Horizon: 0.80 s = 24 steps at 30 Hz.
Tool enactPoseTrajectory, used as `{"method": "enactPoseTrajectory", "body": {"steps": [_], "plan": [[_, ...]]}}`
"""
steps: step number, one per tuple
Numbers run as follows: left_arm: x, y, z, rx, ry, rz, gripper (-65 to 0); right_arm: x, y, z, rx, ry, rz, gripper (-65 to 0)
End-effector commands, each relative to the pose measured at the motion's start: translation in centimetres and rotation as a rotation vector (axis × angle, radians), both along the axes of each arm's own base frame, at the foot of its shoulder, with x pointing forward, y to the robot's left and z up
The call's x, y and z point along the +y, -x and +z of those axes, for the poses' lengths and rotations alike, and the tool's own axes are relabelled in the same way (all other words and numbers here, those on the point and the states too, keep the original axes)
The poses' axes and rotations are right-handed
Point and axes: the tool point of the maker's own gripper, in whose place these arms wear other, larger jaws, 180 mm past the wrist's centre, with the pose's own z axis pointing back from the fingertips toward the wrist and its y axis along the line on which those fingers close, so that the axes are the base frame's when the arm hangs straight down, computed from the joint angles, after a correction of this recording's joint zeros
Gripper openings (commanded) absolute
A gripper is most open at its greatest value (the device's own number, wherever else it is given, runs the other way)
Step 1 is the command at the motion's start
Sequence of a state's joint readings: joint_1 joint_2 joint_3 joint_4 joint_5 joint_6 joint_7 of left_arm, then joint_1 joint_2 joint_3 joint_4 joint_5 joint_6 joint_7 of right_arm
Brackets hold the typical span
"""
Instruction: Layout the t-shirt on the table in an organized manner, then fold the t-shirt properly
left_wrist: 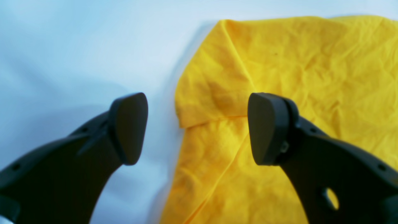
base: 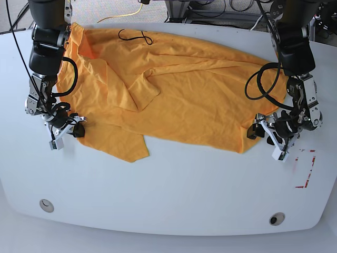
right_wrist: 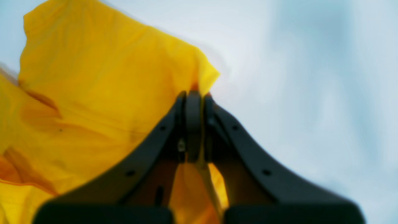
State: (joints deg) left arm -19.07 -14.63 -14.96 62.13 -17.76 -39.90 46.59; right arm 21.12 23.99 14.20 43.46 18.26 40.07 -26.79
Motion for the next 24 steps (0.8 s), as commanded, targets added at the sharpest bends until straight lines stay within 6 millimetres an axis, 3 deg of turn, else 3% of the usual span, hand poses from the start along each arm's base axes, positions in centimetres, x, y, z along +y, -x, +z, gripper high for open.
{"method": "enactPoseTrajectory", "body": {"steps": [1, 10, 24], "plan": [[0.1, -1.7, 1.7, -0.059, 0.034, 0.013, -17.9, -0.6, 0.2, 0.0, 0.032, 0.041, 0.017, -64.8], [-0.1, -1.7, 0.3, -0.01, 0.073, 0.029, -17.9, -0.6, 0.2, 0.0, 0.03, 0.04, 0.017, -64.8], [-1.1, -2.1, 1.2, -0.039, 0.161, 0.036, -18.1, -0.7, 0.2, 0.0, 0.03, 0.041, 0.015, -64.8]]}}
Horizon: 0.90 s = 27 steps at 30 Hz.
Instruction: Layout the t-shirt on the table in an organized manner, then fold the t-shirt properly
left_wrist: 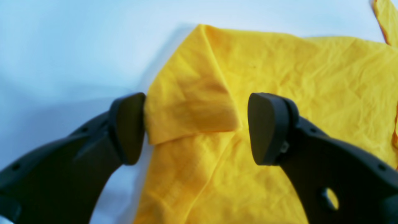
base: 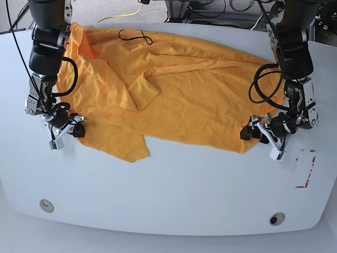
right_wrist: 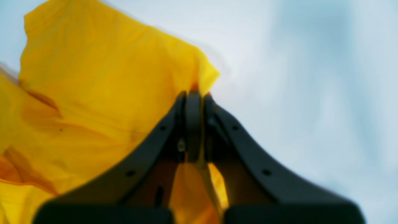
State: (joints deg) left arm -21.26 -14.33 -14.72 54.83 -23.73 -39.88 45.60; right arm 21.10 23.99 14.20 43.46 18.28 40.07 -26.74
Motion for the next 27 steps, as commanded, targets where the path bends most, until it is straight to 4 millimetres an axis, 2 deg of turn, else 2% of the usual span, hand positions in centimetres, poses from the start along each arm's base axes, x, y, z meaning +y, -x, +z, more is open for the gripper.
{"method": "enactPoseTrajectory", "body": {"steps": [1, 4, 9, 27], "plan": [[0.4, -1.6, 2.1, -0.065, 0.01, 0.008, -18.2, -0.7, 0.2, 0.0, 0.03, 0.042, 0.016, -64.8], [-0.5, -1.6, 2.0, -0.064, 0.025, 0.001, -20.7, -0.7, 0.2, 0.0, 0.03, 0.042, 0.016, -64.8], [-0.6, -1.6, 1.9, -0.062, 0.026, 0.0, -26.9, -0.7, 0.2, 0.0, 0.03, 0.042, 0.016, -64.8], [-1.0, -1.7, 2.5, -0.081, 0.069, 0.008, -26.9, -0.9, 0.2, 0.0, 0.032, 0.045, 0.014, -64.8]]}}
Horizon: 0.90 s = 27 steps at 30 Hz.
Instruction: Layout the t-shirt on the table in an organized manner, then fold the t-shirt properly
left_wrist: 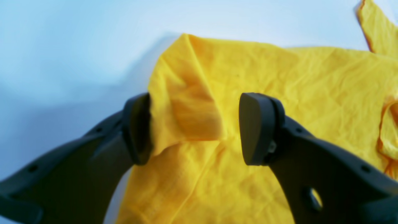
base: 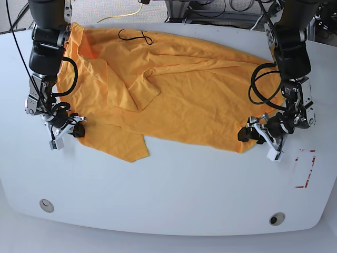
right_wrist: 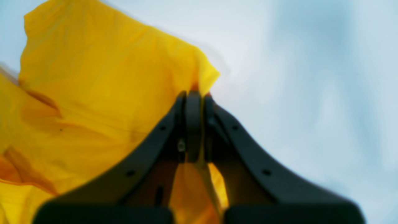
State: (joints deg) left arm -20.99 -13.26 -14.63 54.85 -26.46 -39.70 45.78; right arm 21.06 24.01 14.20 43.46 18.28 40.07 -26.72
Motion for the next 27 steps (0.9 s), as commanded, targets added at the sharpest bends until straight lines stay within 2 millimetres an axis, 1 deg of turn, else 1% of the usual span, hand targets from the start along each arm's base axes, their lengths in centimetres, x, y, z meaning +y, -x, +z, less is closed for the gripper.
{"method": "enactPoseTrajectory", "body": {"steps": [1, 20, 22, 27], "plan": [[0.44, -1.61, 2.32, -0.072, 0.01, 0.009, -26.9, -0.88, 0.22, 0.03, 0.031, 0.044, 0.015, -64.8], [0.39, -1.73, 2.45, -0.075, 0.011, 0.007, -27.4, -0.96, 0.23, 0.05, 0.031, 0.046, 0.014, -64.8], [0.39, -1.73, 2.45, -0.075, 0.011, 0.007, -30.0, -0.96, 0.23, 0.05, 0.031, 0.046, 0.014, -64.8], [0.39, -1.78, 2.52, -0.077, 0.011, 0.007, -45.6, -0.96, 0.23, 0.05, 0.031, 0.046, 0.014, -64.8]]}}
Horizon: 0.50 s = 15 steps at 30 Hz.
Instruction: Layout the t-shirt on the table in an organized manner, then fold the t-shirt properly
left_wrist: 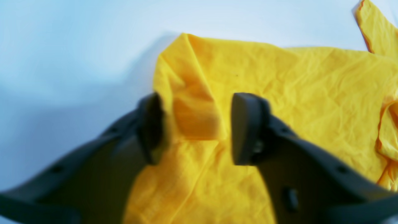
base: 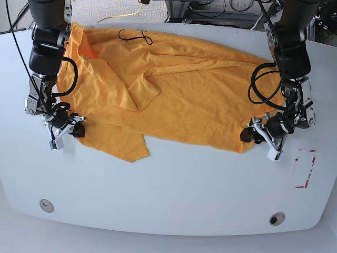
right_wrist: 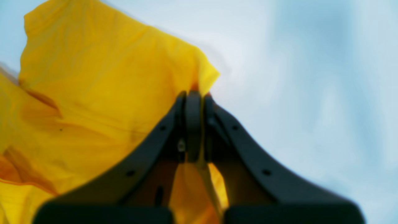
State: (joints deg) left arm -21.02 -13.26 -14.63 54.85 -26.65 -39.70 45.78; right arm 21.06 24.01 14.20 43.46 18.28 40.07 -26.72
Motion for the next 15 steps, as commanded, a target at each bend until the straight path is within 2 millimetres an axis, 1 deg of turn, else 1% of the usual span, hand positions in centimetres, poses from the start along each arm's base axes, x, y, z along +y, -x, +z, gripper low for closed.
{"method": "enactPoseTrajectory", "body": {"steps": [1, 2, 5, 13, 15], "plan": [[0.42, -1.75, 2.46, -0.075, 0.008, 0.007, -48.2, -0.96, 0.23, 0.05, 0.031, 0.046, 0.014, -64.8], [0.42, -1.75, 2.46, -0.075, 0.008, 0.007, -51.1, -0.96, 0.23, 0.05, 0.031, 0.046, 0.014, -64.8], [0.45, -1.73, 2.42, -0.074, 0.005, 0.006, -55.3, -0.96, 0.23, 0.05, 0.031, 0.046, 0.014, -64.8], [0.54, -1.72, 2.41, -0.073, 0.002, 0.007, -56.5, -0.99, 0.22, 0.07, 0.031, 0.045, 0.013, -64.8], [0.61, -1.72, 2.42, -0.073, 0.0, 0.007, -59.0, -1.07, 0.23, 0.09, 0.031, 0.047, 0.012, -64.8]]}}
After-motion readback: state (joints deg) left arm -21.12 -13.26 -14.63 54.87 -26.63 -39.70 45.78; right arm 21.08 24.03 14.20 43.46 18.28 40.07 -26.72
